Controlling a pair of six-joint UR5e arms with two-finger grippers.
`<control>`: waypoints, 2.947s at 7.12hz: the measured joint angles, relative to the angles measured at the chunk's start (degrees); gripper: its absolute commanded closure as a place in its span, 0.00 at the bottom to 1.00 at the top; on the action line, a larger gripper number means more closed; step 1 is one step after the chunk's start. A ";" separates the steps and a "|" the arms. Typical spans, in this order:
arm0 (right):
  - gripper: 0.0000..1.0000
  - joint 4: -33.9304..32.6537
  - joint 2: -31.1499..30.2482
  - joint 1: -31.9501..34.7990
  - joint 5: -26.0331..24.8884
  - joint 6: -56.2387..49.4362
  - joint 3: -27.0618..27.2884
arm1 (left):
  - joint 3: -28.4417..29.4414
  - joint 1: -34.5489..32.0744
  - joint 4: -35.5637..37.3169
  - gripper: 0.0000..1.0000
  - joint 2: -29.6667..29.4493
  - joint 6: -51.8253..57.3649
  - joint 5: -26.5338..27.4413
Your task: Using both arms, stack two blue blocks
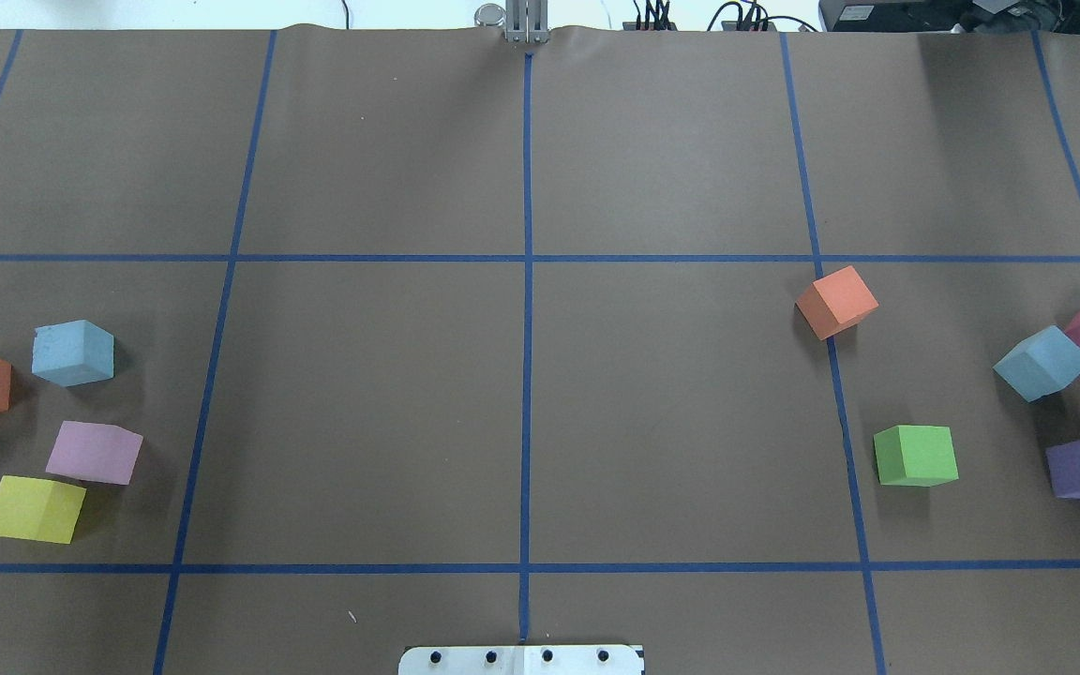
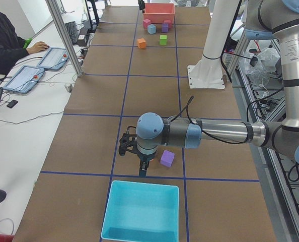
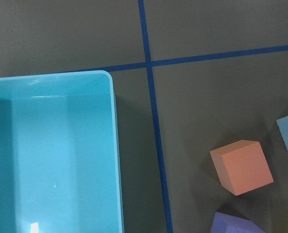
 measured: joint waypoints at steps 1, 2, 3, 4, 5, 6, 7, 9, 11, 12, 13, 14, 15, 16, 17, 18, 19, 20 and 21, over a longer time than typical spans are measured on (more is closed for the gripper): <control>0.01 5.78 -1.06 -3.48 -1.42 4.44 0.76 | 0.07 0.00 0.00 0.02 0.00 -0.02 0.00; 0.01 13.48 -3.03 -6.94 -3.83 8.71 0.78 | 0.17 0.04 0.00 0.02 0.00 -0.01 0.00; 0.00 20.00 -5.40 -9.24 -5.71 10.73 0.61 | 0.29 0.07 0.00 0.02 0.00 0.03 0.00; 0.00 23.68 -7.25 -10.66 -7.33 11.29 0.52 | 0.40 0.08 0.00 0.02 0.00 0.03 0.00; 0.00 25.98 -8.64 -12.05 -8.89 11.35 0.43 | 0.46 0.09 0.00 0.02 0.00 0.00 0.00; 0.00 28.46 -9.75 -13.43 -10.15 11.37 -0.20 | 0.49 0.13 0.00 0.02 0.00 -0.02 0.00; 0.00 31.50 -10.47 -14.61 -10.74 11.46 -1.92 | 0.54 0.16 0.00 0.02 0.00 -0.03 0.00; 0.00 35.47 -10.85 -16.11 -11.06 11.80 -5.20 | 0.54 0.18 0.00 0.02 0.00 -0.03 0.00; 0.04 36.28 -10.90 -17.12 -11.12 12.11 -6.12 | 0.48 0.19 0.00 0.02 0.00 -0.03 0.00; 0.19 36.34 -10.91 -17.65 -11.14 12.52 -6.20 | 0.49 0.19 0.00 0.02 0.00 -0.03 0.00; 0.30 36.35 -10.92 -18.12 -11.20 12.96 -6.22 | 0.50 0.19 0.00 0.02 0.00 -0.03 0.00; 0.40 36.36 -10.93 -18.43 -11.28 13.19 -6.24 | 0.54 0.19 0.00 0.02 0.00 -0.03 0.00; 0.42 36.35 -10.93 -18.57 -11.36 13.29 -6.25 | 0.55 0.19 0.00 0.02 0.00 -0.03 0.00; 0.42 36.32 -10.92 -18.60 -11.43 13.32 -6.24 | 0.55 0.19 0.00 0.02 0.00 -0.03 -0.01; 0.42 36.29 -10.91 -18.63 -11.46 13.32 -6.26 | 0.57 0.19 0.00 0.02 -0.02 -0.03 -0.03; 0.42 36.23 -10.83 -18.63 -11.37 13.30 -6.21 | 0.59 0.19 0.00 0.02 -0.05 -0.05 -0.02; 0.42 36.05 -10.59 -18.61 -10.97 13.33 -5.86 | 0.60 0.21 0.02 0.02 -0.13 -0.12 -0.01; 0.42 35.34 -10.10 -18.30 -10.07 13.41 -5.35 | 0.60 0.24 0.06 0.02 -0.24 -0.24 -0.02; 0.43 33.14 -9.07 -17.33 -8.69 13.45 -4.48 | 0.59 0.26 0.10 0.02 -0.39 -0.36 -0.06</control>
